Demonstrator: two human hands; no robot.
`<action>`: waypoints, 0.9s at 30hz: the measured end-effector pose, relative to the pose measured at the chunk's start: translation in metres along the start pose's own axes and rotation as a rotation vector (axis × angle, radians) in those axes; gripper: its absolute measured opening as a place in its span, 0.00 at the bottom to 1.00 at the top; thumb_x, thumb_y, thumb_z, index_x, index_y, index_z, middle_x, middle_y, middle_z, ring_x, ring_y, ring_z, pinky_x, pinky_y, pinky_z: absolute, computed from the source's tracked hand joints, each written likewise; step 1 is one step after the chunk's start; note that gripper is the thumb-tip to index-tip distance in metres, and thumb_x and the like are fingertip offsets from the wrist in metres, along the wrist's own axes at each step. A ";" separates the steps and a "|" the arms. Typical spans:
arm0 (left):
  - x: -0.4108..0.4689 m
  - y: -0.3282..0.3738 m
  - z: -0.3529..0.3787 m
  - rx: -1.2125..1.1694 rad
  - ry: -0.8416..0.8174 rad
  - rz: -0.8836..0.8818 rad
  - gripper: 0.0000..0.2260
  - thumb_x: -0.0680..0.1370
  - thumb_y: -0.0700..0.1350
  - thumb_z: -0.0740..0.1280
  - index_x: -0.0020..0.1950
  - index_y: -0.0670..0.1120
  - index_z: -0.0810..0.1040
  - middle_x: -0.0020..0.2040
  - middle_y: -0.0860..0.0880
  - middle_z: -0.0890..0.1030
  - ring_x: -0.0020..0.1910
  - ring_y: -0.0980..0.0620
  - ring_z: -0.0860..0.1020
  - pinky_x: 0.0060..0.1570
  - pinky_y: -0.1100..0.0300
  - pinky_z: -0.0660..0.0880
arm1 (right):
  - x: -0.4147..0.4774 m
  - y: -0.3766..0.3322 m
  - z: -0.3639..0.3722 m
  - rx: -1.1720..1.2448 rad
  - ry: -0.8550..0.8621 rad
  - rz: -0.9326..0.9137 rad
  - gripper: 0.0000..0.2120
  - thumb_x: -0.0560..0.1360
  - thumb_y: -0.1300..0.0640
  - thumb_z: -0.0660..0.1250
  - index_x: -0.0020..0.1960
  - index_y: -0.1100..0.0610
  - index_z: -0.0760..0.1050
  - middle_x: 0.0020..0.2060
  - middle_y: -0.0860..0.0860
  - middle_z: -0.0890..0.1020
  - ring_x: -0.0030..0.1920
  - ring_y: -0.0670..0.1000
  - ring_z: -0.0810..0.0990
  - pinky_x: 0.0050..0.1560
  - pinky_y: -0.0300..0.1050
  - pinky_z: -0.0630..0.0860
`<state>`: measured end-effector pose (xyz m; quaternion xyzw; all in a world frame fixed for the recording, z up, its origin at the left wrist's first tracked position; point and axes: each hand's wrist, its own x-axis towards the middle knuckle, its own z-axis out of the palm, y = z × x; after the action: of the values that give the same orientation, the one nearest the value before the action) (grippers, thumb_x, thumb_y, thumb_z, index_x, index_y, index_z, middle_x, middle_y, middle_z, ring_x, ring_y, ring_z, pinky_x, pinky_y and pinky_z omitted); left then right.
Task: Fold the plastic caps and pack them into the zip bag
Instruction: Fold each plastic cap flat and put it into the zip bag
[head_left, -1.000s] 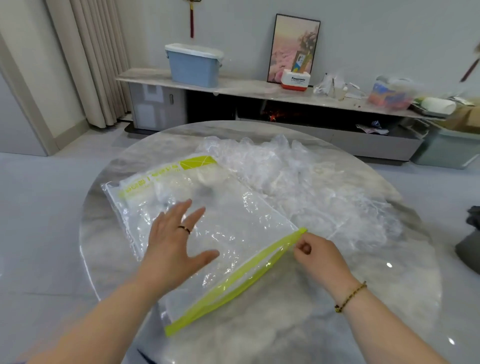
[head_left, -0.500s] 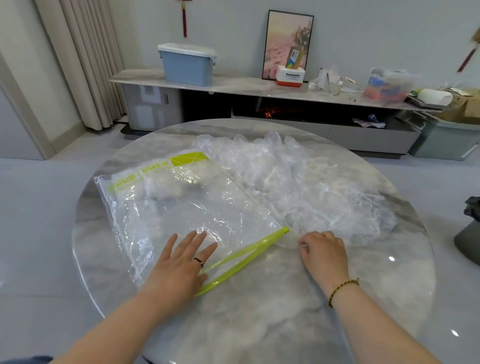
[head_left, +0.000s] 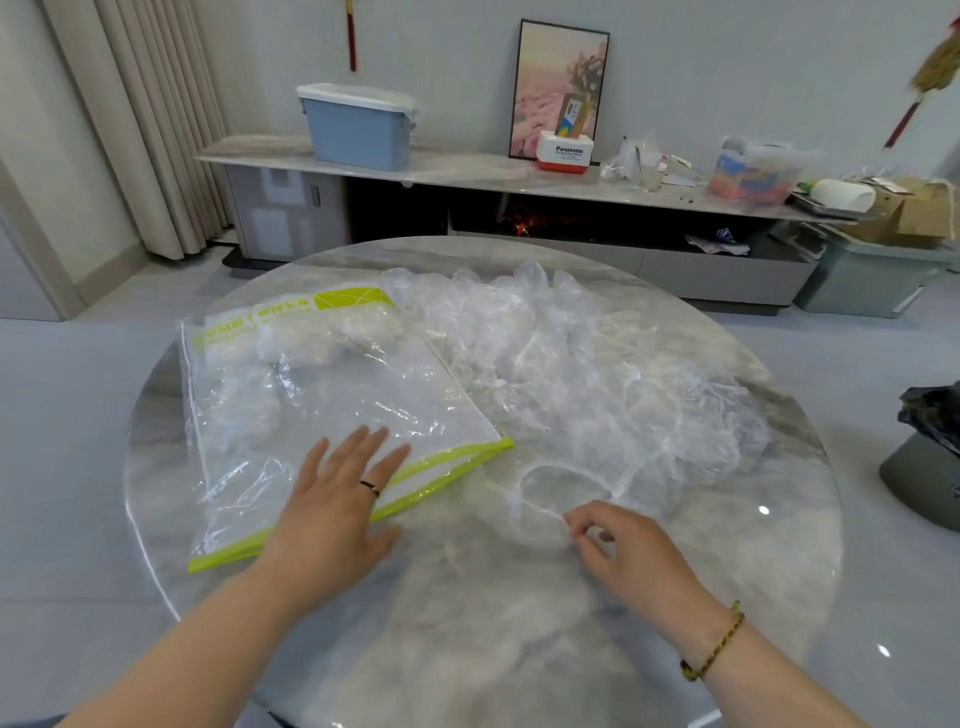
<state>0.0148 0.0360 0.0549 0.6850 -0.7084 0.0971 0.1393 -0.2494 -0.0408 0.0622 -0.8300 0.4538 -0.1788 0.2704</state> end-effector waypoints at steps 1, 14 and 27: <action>-0.001 0.009 -0.001 -0.024 -0.008 0.092 0.30 0.66 0.57 0.57 0.66 0.47 0.68 0.60 0.43 0.78 0.64 0.48 0.67 0.67 0.58 0.47 | -0.006 -0.002 0.003 0.034 -0.045 -0.032 0.20 0.73 0.65 0.63 0.35 0.41 0.68 0.45 0.44 0.81 0.52 0.46 0.78 0.52 0.28 0.69; 0.008 0.053 0.030 -0.112 -0.111 0.353 0.10 0.57 0.44 0.59 0.22 0.53 0.78 0.28 0.63 0.79 0.25 0.62 0.77 0.27 0.71 0.67 | -0.030 0.017 -0.006 -0.405 0.108 -0.242 0.16 0.63 0.53 0.54 0.44 0.48 0.77 0.43 0.44 0.83 0.48 0.46 0.80 0.56 0.36 0.67; -0.006 0.073 0.033 -0.002 -0.055 0.351 0.15 0.63 0.51 0.52 0.21 0.51 0.74 0.18 0.56 0.72 0.16 0.58 0.70 0.15 0.69 0.56 | -0.043 0.005 0.030 -0.399 0.175 -0.305 0.17 0.62 0.50 0.55 0.50 0.47 0.69 0.41 0.40 0.81 0.47 0.41 0.71 0.54 0.34 0.67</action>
<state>-0.0597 0.0342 0.0261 0.5531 -0.8208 0.1005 0.1017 -0.2597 0.0022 0.0333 -0.9072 0.3712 -0.1958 0.0311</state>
